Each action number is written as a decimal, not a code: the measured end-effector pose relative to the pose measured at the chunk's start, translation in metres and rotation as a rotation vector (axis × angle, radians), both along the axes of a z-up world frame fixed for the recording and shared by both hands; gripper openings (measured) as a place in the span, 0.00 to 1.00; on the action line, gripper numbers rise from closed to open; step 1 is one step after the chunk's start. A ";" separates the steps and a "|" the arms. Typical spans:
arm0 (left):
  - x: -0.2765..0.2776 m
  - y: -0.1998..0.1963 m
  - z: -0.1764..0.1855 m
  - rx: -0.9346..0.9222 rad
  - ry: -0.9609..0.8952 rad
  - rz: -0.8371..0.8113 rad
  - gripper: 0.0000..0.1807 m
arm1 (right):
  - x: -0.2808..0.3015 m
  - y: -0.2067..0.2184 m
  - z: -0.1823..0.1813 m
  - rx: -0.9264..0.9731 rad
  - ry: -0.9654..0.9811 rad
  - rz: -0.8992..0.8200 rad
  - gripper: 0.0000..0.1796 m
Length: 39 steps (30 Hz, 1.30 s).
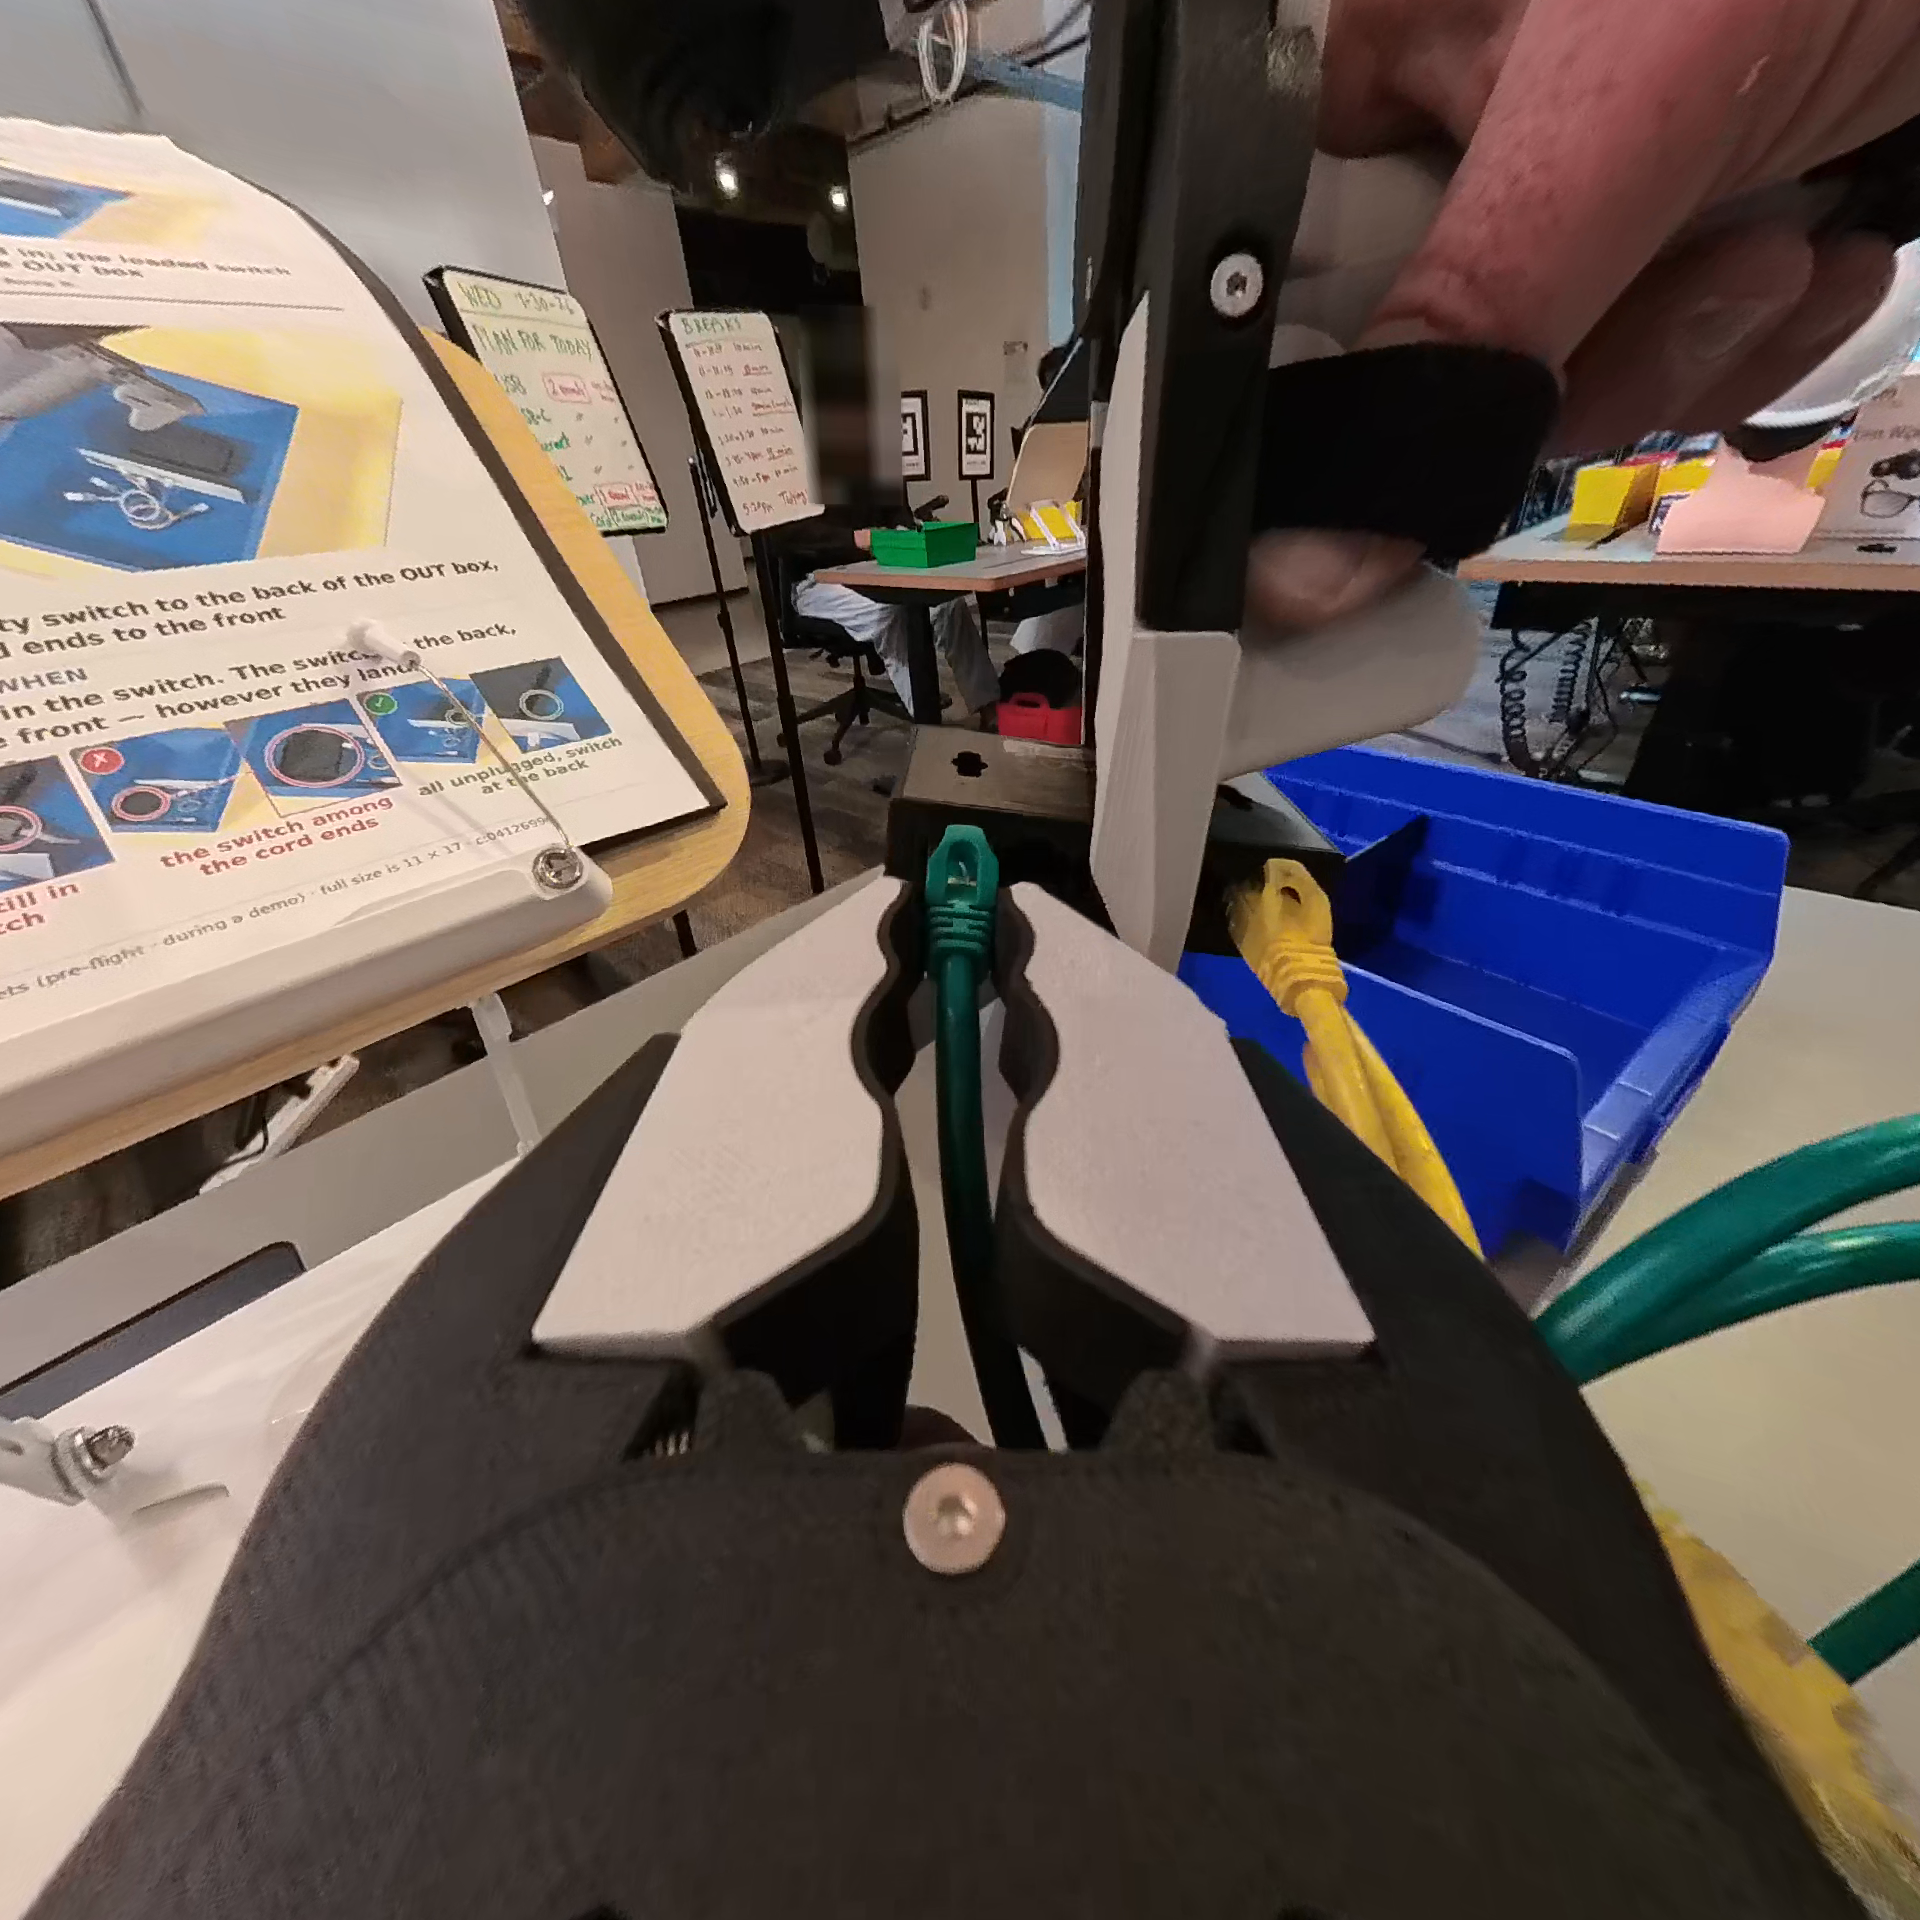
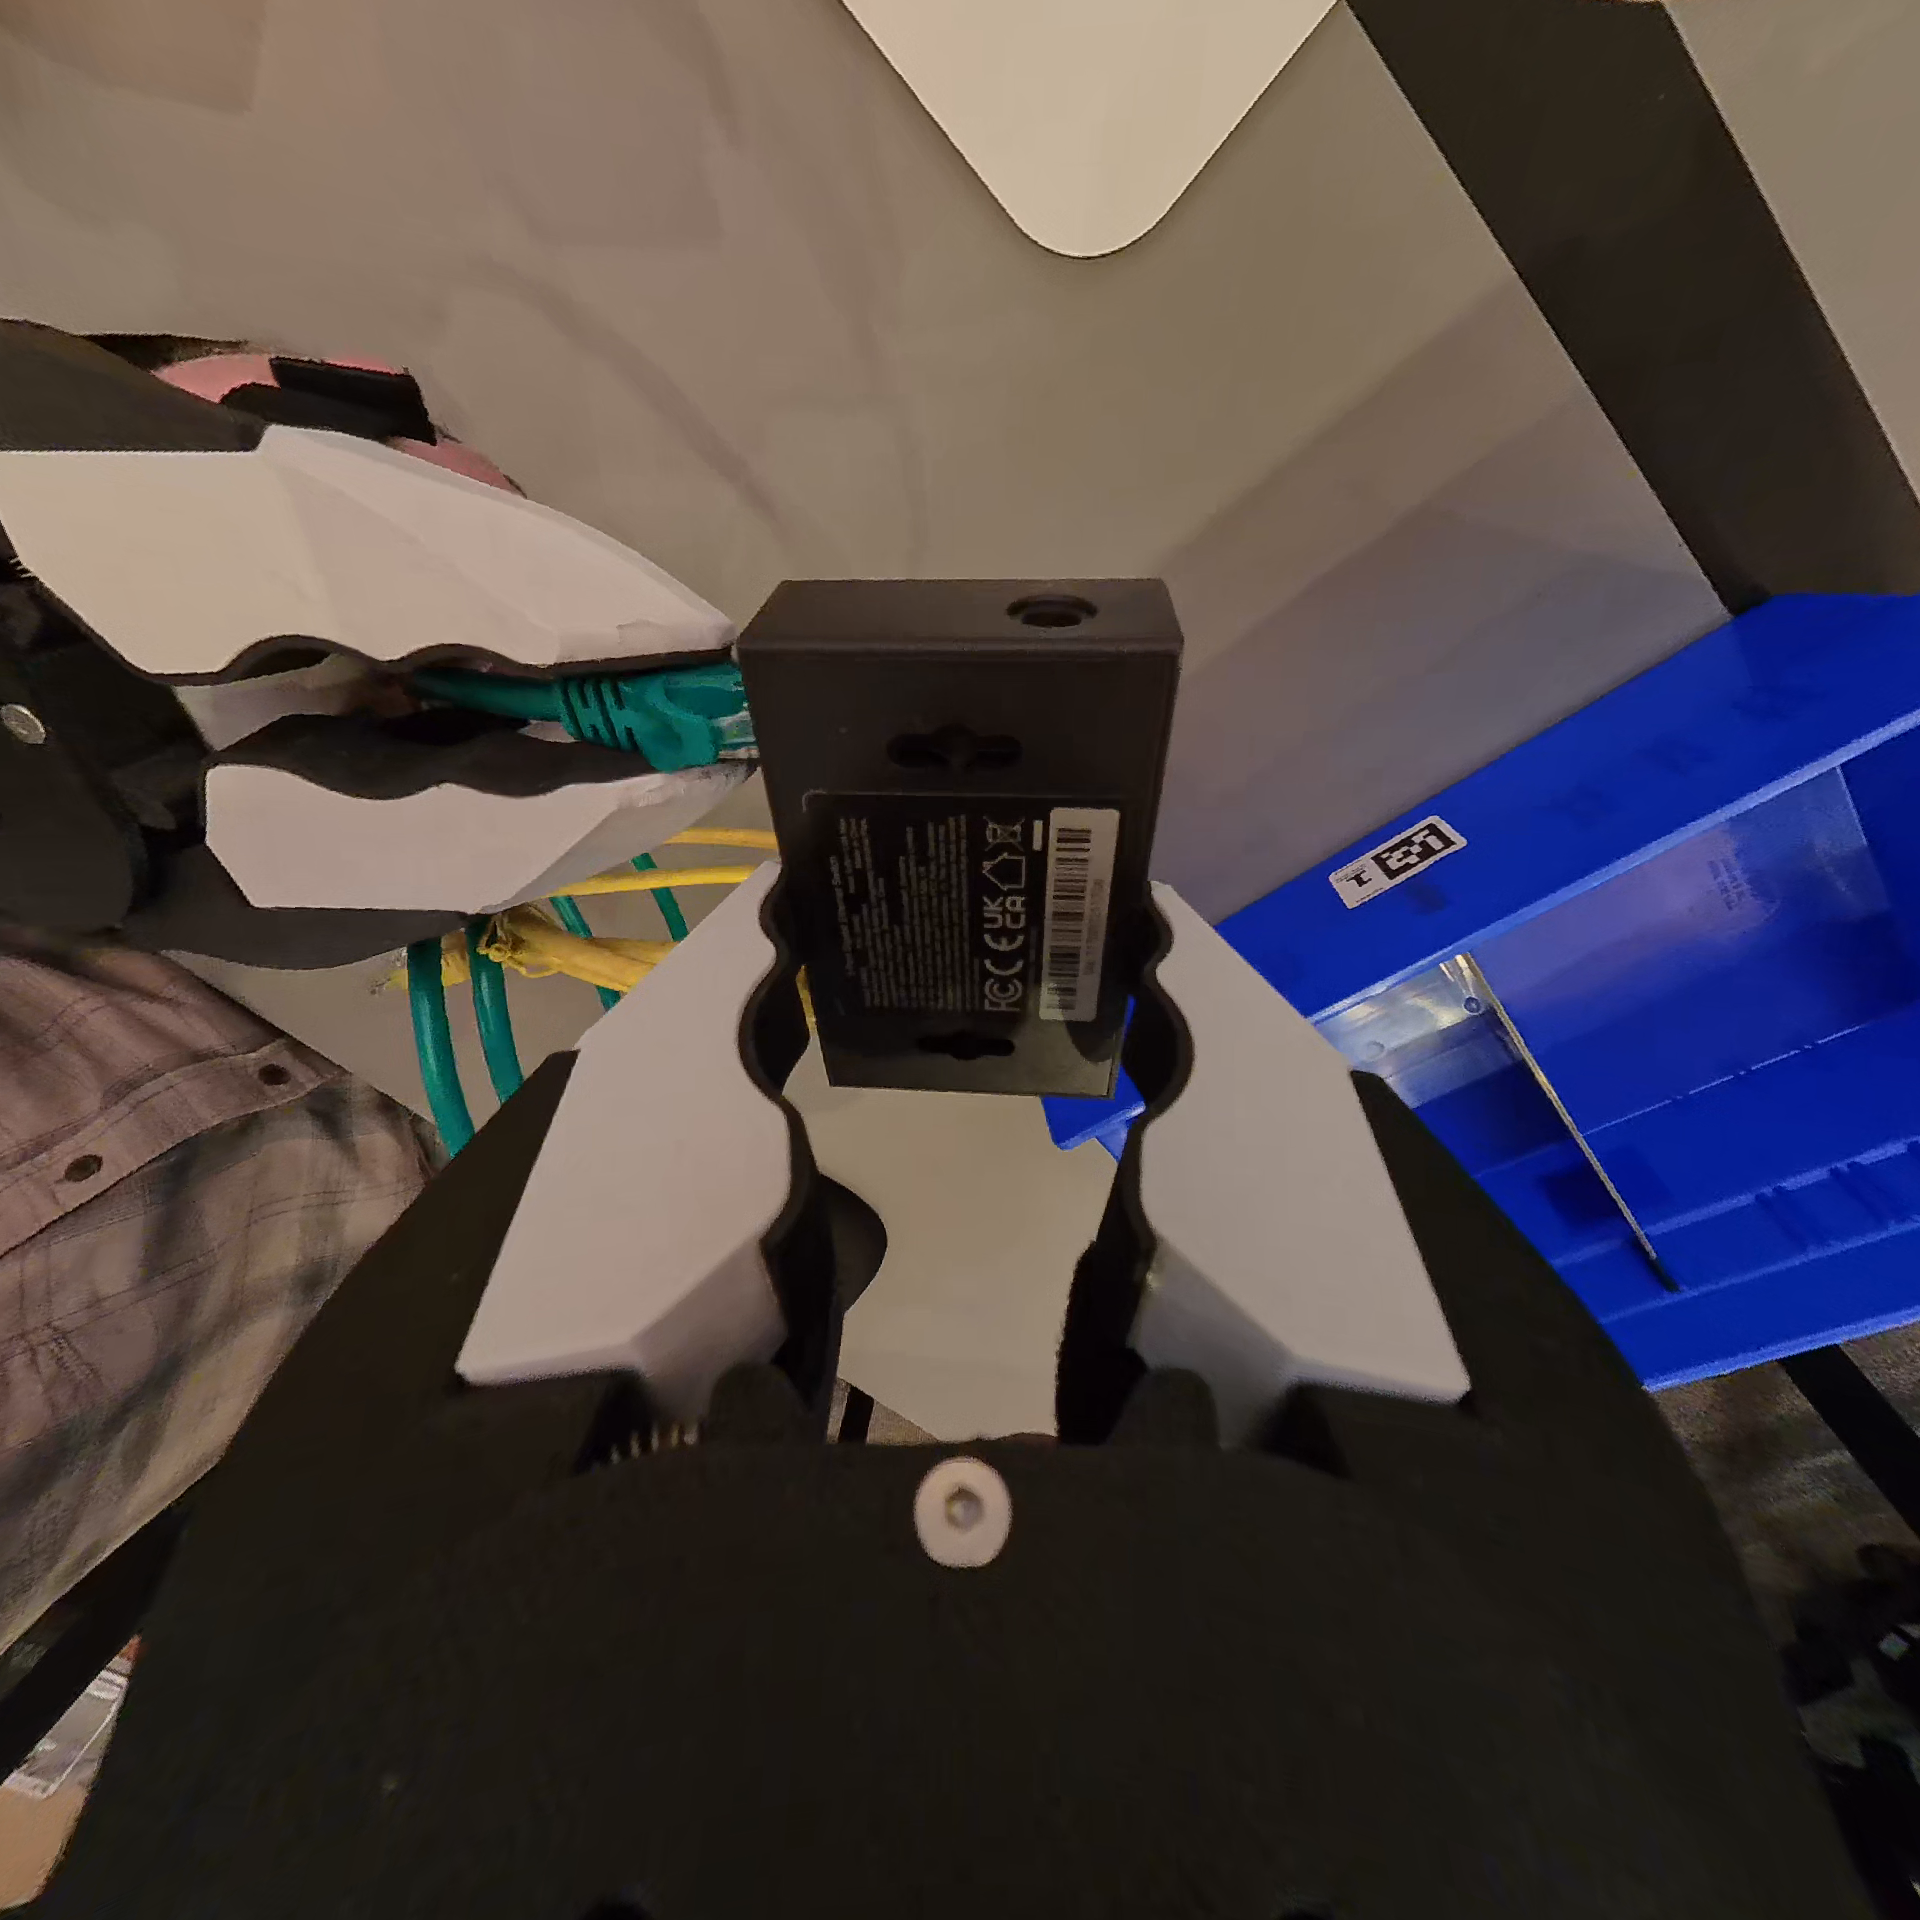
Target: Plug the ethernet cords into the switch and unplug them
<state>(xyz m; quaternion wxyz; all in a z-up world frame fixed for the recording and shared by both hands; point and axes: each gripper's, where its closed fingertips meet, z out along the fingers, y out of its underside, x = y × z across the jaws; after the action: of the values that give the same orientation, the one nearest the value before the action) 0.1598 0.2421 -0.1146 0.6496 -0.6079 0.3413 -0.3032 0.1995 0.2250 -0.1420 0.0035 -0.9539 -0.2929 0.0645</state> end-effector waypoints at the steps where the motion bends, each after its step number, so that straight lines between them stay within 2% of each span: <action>1: 0.000 0.000 0.001 0.005 -0.011 -0.003 0.07 | -0.001 0.000 0.001 -0.001 0.003 0.002 0.34; 19: -0.005 -0.004 0.007 0.165 -0.085 -0.048 0.07 | -0.007 -0.005 -0.001 -0.053 0.015 0.022 0.34; 39: -0.006 0.000 0.008 0.164 -0.052 -0.010 0.07 | -0.007 -0.001 0.000 -0.035 -0.007 0.031 0.33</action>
<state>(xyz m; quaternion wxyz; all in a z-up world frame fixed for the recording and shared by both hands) 0.1536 0.2419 -0.1067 0.7043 -0.5430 0.3508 -0.2933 0.1922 0.2242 -0.1422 -0.0150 -0.9495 -0.3064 0.0663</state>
